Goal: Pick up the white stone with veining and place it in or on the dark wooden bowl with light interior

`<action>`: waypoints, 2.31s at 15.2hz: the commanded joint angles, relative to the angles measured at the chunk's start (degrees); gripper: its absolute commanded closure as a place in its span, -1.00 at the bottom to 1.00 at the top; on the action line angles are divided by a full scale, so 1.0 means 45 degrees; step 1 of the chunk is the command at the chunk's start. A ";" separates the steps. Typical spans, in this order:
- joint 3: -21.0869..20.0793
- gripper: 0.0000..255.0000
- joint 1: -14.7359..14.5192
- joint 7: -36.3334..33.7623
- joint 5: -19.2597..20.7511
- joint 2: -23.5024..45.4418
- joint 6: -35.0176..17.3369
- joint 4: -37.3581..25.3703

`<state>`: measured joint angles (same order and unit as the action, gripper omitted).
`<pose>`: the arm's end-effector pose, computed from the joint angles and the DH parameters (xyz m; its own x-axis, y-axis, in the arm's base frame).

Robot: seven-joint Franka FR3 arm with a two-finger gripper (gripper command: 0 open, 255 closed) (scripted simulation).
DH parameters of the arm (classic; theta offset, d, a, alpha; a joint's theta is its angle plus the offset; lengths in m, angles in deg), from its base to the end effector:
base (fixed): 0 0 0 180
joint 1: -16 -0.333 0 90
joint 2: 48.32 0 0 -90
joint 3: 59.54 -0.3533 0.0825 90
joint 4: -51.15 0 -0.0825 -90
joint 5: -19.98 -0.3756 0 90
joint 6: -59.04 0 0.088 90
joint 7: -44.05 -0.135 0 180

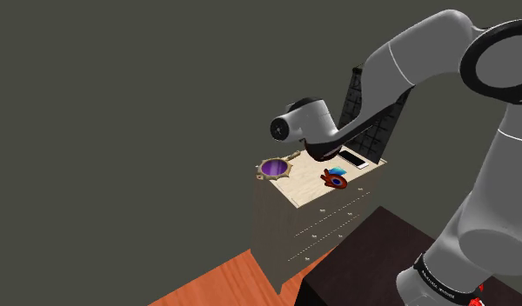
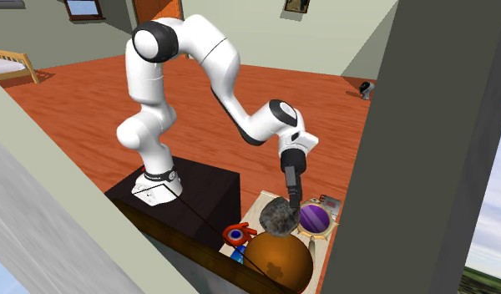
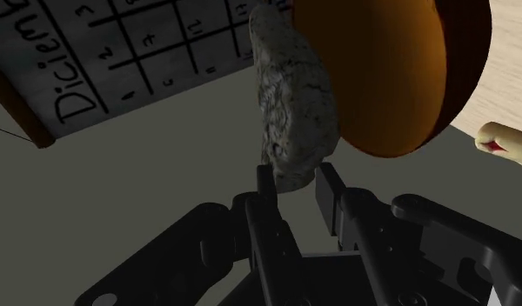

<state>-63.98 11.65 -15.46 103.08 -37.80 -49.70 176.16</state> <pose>0.5565 -0.0150 0.3552 0.9416 0.1995 0.2714 -0.1809 -0.3805 0.9069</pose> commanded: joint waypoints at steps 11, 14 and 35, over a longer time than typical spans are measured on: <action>0.0760 1.00 0.0808 -0.0835 0.1392 0.1187 -0.1209 -0.0321; 0.0776 1.00 0.0793 -0.1227 0.1556 0.1593 -0.1211 -0.0369; 0.0301 -1.00 0.0270 -0.1648 0.1040 0.1626 -0.0501 -0.0032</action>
<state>-61.99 13.61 -22.99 108.84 -30.25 -53.00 175.85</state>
